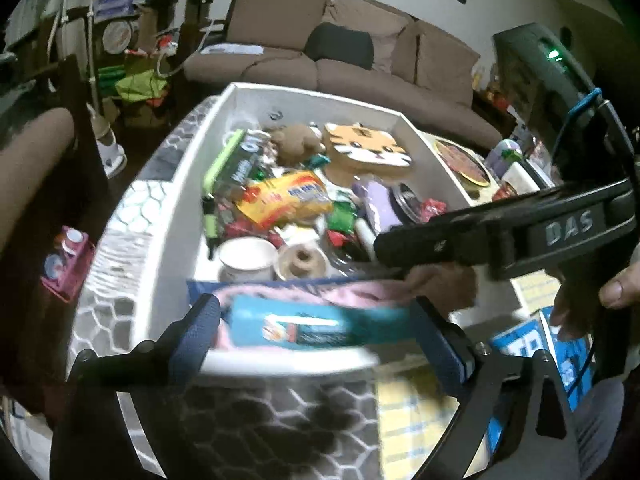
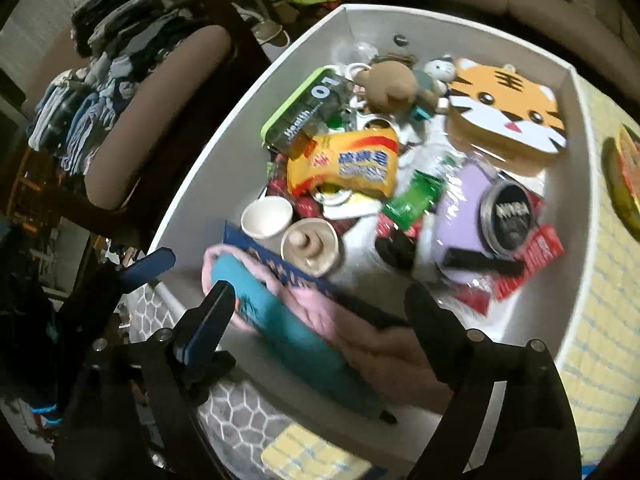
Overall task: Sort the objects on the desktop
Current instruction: 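Open both tools to release the jar and withdraw from the bin, then move both tools back over the table toward the gold can and red jar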
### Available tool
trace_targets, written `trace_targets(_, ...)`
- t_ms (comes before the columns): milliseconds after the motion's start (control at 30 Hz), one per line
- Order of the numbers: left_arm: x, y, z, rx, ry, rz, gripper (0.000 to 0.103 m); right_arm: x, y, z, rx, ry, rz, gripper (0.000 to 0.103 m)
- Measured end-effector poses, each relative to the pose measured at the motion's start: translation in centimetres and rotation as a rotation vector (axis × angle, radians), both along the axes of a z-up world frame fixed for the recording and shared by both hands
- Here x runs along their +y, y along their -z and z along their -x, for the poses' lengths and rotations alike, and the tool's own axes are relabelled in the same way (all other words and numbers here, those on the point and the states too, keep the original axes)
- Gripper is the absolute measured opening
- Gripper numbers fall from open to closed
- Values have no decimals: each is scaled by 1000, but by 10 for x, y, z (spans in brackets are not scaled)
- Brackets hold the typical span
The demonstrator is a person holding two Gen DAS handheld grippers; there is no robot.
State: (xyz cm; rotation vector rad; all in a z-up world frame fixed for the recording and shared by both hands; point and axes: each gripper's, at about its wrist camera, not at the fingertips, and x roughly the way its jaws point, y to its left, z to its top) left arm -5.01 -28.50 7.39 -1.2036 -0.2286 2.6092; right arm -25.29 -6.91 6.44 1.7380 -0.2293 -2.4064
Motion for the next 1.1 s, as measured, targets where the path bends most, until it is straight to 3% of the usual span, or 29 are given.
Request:
trace_targets(67,7,-4,-7,4,-11,9,103,8,-9,-12,16,6,-2,90)
trace_targets(133,15,-14,-20,50,-27,33,103,15,-18,-22,29,12,-9,103)
trace_targets(433,70,-53,-55,98,-5,56,103,80,-64,-98,94,93,-65,103)
trace_targets(700,129,-84,-77,129,43,93,103,137,-76,-170,124,160,-159,103)
trace_targets(1100,220,-100,-73,103,128,88,103,219,-97,-255,202,279,-68,103)
